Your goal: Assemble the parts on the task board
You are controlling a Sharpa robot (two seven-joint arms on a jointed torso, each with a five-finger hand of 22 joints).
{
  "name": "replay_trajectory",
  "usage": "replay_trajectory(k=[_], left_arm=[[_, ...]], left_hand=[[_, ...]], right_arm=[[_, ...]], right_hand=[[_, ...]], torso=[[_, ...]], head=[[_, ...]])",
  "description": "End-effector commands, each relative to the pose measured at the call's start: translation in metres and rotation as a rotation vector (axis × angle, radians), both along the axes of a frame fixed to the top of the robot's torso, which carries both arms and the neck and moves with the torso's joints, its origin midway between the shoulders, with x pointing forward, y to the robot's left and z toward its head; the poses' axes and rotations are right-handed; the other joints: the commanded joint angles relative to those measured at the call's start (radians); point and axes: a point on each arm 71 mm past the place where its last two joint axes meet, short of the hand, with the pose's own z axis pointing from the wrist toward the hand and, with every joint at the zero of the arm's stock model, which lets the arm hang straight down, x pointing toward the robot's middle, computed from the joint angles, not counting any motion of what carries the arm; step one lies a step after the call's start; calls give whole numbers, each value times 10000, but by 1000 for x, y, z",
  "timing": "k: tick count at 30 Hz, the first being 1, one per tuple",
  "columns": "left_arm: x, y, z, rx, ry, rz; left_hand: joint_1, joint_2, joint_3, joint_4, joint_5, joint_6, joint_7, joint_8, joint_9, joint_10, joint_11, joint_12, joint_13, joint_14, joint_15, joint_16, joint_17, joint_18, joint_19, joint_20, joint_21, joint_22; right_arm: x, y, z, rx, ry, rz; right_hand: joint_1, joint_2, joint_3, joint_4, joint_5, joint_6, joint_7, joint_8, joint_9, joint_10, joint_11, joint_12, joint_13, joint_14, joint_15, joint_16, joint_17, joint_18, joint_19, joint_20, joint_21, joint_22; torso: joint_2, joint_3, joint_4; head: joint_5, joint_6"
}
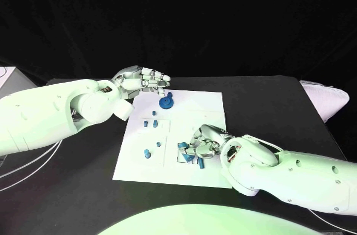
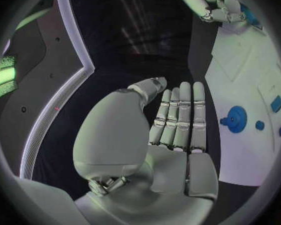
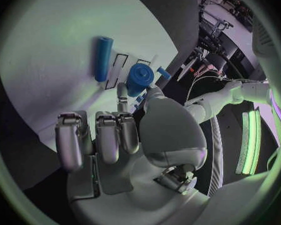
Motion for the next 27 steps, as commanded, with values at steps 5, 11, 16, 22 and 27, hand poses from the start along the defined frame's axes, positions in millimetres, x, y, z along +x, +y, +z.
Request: replay_trajectory(k=[5,11,16,22,27], left_arm=[[-1,-3,1,-125,11,-178],[-1,-3,1,-123,11,-176],[-1,-3,1,-120,12,-174],[-1,-2,1,-115,13,-168],[-1,-2,1,-108,17,-162]], left_hand=[[-69,67,-4,66,36,-9,60,-57,-5,-30,15,-38,16,-56,5,57,-16,111,7,56,-52,-10],[-69,67,-4,66,36,-9,60,-57,-5,-30,15,-38,16,-56,5,57,-16,111,7,56,-52,-10],[-69,67,-4,66,36,-9,60,-57,-5,-30,15,-38,16,-56,5,57,-16,111,7,56,-52,-10],[-69,67,-4,66,36,-9,60,-57,-5,-30,15,-38,16,-56,5,57,-16,111,7,56,-52,-10],[-69,67,-4,66,36,-9,60,-57,-5,-30,15,-38,16,-56,5,57,-16,111,7,56,-52,-10]], right_arm=[[-1,3,2,-3,-255,103],[-2,4,1,-16,-188,190],[-3,3,1,-58,-149,238],[-3,0,1,-167,-157,281],[-5,-4,2,-76,-241,302]], right_hand=[[-7,190,3,-23,15,-13,42,65,12,904,-64,88,2453,1062,-87,63,2635,-152,952,-101,98,2543],[-670,-48,-467,1,-685,-60,49,232,42,895,-59,65,2445,1062,-88,63,2635,-146,942,-107,66,2534],[-1233,-106,-698,14,-947,-114,56,330,56,881,-55,36,2430,1062,-82,63,2635,-142,936,-103,48,2529],[-1594,-201,-732,19,-1256,-154,59,390,62,873,-49,19,2422,1062,-79,63,2635,-132,921,-99,0,2516],[-1482,-187,-650,-7,-1214,-179,60,417,62,874,-46,17,2424,1062,-79,63,2635,-132,921,-96,0,2516]], torso=[[5,9,-6],[-8,11,-14],[-9,14,-14],[-7,13,-12],[4,20,-4]], head=[[3,13],[13,14],[12,8],[5,14],[23,20]])
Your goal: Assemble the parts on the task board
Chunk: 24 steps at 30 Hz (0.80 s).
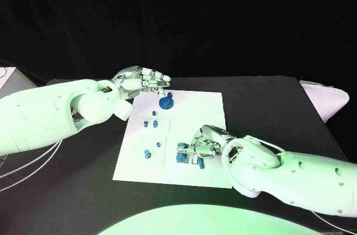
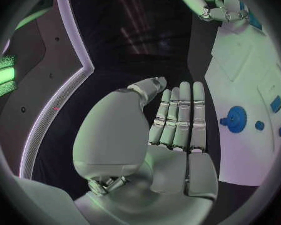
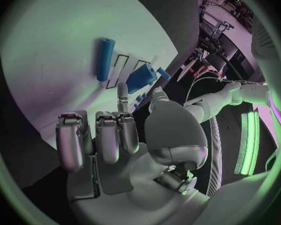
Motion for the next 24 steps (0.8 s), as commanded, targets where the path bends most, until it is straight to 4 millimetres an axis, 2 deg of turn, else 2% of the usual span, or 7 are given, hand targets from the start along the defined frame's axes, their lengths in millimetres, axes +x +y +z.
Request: replay_trajectory(k=[1,5,10,16,19,21,24], left_arm=[[-1,-2,1,-115,2,-153],[-1,-1,1,-104,10,-142],[-1,0,1,-88,28,-147],[-1,0,0,-73,42,-155],[-1,0,0,-68,49,-166],[-1,0,0,-69,51,-178],[-1,-1,0,-69,52,-189]], left_hand=[[-69,67,-4,67,36,-9,60,-57,-6,-30,16,-39,16,-56,5,57,-16,111,7,56,-52,-12],[-69,67,-4,67,36,-9,60,-57,-6,-30,16,-39,16,-56,5,57,-16,111,7,56,-52,-12],[-69,67,-4,67,36,-9,60,-57,-6,-30,16,-39,16,-56,5,57,-16,111,7,56,-52,-12],[-72,76,6,91,43,-2,55,-55,-2,-40,13,-40,18,-72,4,68,-17,116,25,59,-96,-39],[-72,76,6,91,43,-2,55,-55,-2,-40,13,-40,18,-72,4,68,-17,116,25,59,-96,-39],[-72,76,6,91,43,-2,55,-55,-2,-40,13,-40,18,-72,4,68,-17,116,25,59,-96,-39],[-72,76,6,91,43,-2,55,-55,-2,-40,13,-40,18,-72,4,68,-17,116,25,59,-96,-39]], right_arm=[[-3,-1,2,36,-165,289],[-6,-6,5,301,-253,426],[-9,-12,9,816,-395,660],[-12,-17,12,1199,-331,643],[-12,-17,10,1211,-210,667],[-13,-17,8,1224,-143,649],[-13,-16,6,1240,-89,603]], right_hand=[[104,23,62,-10,60,-94,9,78,13,877,-49,-19,2421,1025,-42,63,2635,-133,921,-23,-37,2517],[443,34,136,-26,173,-121,5,127,13,879,-50,-18,2425,1025,-44,63,2635,-133,921,-23,-34,2518],[1314,-123,227,-43,190,-147,-11,214,10,892,-66,-2,2442,1025,-53,63,2635,-139,928,-32,-7,2525],[1614,-236,261,-35,75,-149,-21,270,10,871,-75,-42,2419,1025,-64,63,2635,-128,913,-39,-59,2511],[2223,-316,376,-74,37,-138,-48,356,16,869,-97,-50,2418,1025,-83,63,2635,-128,911,-53,-62,2510],[2800,-458,684,-39,-315,-151,-57,409,1,859,-109,-71,2408,1025,-97,63,2635,-120,900,-69,-99,2500],[3014,-526,911,-54,-380,-162,-57,429,-19,857,-110,-78,2406,1025,-97,63,2635,-120,900,-71,-99,2500]], torso=[[13,8,8],[4,6,0],[-3,8,-11],[4,10,-13],[3,14,-16],[2,3,-9],[8,6,4]], head=[[20,9],[60,-5],[107,1],[99,3],[96,3],[87,15],[95,6]])
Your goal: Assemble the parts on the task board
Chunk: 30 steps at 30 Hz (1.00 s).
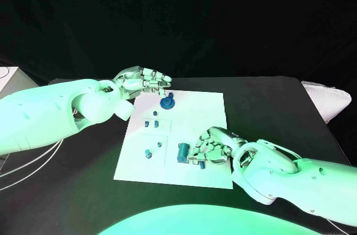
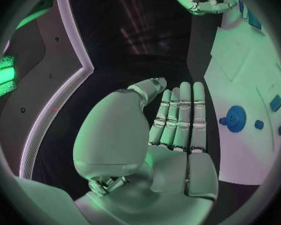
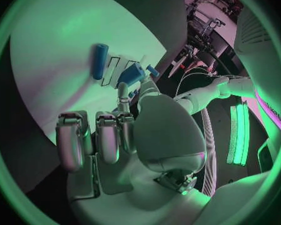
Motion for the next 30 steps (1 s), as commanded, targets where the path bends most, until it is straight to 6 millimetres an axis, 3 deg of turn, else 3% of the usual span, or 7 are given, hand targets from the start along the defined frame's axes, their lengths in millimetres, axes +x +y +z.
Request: replay_trajectory(k=[1,10,30], left_arm=[[-1,-3,1,-109,7,-205],[-1,-3,0,-100,13,-212],[-1,-2,0,-90,21,-206]], left_hand=[[-32,36,-22,63,43,-2,55,-55,-1,-40,13,-40,9,-72,4,68,-17,116,25,59,-26,-7],[-32,36,-22,63,43,-2,55,-55,-1,-40,13,-40,9,-72,4,68,-17,116,25,59,-26,-7],[-32,36,-22,63,43,-2,55,-55,-1,-40,13,-40,9,-72,4,68,-17,116,25,59,-26,-7]], right_arm=[[-2,4,-1,275,31,130],[0,8,-6,15,6,-118],[1,12,-10,-251,-118,-279]], right_hand=[[170,-21,126,-13,-26,-33,-5,54,-18,855,-43,-34,2410,1062,-63,63,2635,-120,900,-74,-23,2496],[694,-64,509,-37,89,171,-142,288,26,896,-154,34,2457,1062,-145,63,2635,-141,931,-129,79,2524],[862,20,754,-26,254,269,-260,482,87,1028,-262,287,2612,1062,-237,63,2635,-154,951,-208,144,2541]], torso=[[7,1,17],[4,-17,17],[4,-11,11]], head=[[-1,-6],[1,-34],[20,-65]])
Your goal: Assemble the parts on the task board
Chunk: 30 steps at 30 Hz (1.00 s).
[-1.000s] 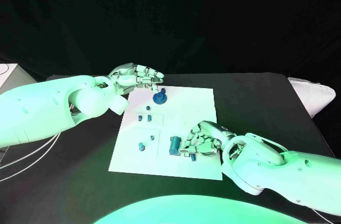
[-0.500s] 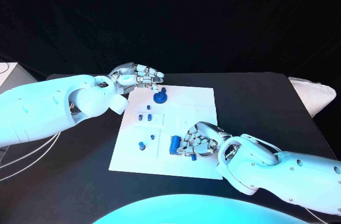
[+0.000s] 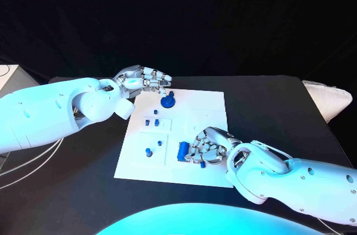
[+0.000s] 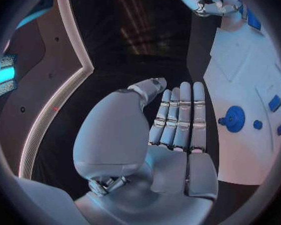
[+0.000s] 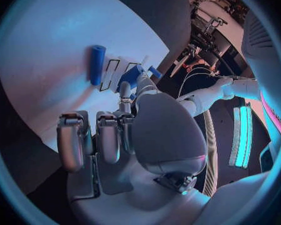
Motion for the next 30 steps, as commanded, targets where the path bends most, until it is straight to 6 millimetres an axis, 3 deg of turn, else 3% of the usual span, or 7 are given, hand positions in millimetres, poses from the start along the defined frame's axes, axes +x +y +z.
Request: replay_trajectory(k=[1,10,11,12,15,30], left_arm=[[-1,-2,1,-105,-18,-166],[-1,-1,1,-100,-19,-149],[-1,-1,1,-98,-17,-147],[-1,-1,1,-95,-16,-142],[-1,0,1,-91,-13,-138],[-1,0,1,-82,8,-157]], left_hand=[[-32,36,-22,63,43,-2,55,-55,-1,-40,13,-40,11,-72,4,68,-9,116,25,59,-26,-9],[-32,36,-22,63,43,-2,55,-55,-1,-40,13,-40,11,-72,4,68,-9,116,25,59,-26,-9],[-32,36,-22,63,43,-2,55,-55,-1,-40,13,-40,11,-72,4,68,-9,116,25,59,-26,-9],[-32,36,-22,63,43,-2,55,-55,-1,-40,13,-40,11,-72,4,68,-9,116,25,59,-26,-9],[-32,36,-22,63,43,-2,55,-55,-1,-40,13,-40,11,-72,4,68,-9,116,25,59,-26,-9],[-32,36,-22,63,43,-2,55,-55,-1,-40,13,-40,11,-72,4,68,-9,116,25,59,-26,-9]], right_arm=[[0,0,-2,-195,-121,-42],[2,-4,-1,-304,-397,-182],[2,-4,-1,-315,-417,-160],[2,-4,-1,-324,-426,-130],[2,-4,-1,-330,-407,-35],[1,-1,-3,-109,-215,244]], right_hand=[[113,-2,67,12,95,54,-51,36,13,1017,-70,49,2620,1059,-96,63,2635,-154,954,-69,78,2548],[261,27,356,4,624,-2,-102,114,18,1028,-119,72,2634,1059,-144,63,2635,-159,961,-125,101,2554],[405,6,466,-40,562,-14,-122,123,16,1029,-136,72,2634,1059,-159,63,2635,-162,965,-137,114,2558],[677,-75,747,-53,68,-19,-134,135,3,1029,-151,72,2634,1059,-180,63,2635,-165,970,-161,132,2563],[823,-203,953,-32,15,-9,-140,146,-14,1029,-154,72,2634,1059,-177,63,2635,-170,976,-168,152,2568],[617,-395,1114,49,-41,4,-94,162,-41,1029,-122,72,2634,1059,-159,63,2635,-164,967,-157,123,2560]], torso=[[-2,4,-4],[-1,7,-1],[4,7,0],[5,10,0],[7,8,-2],[-5,4,-3]], head=[[2,-5],[12,-13],[2,-17],[-1,-18],[3,-17],[13,-62]])
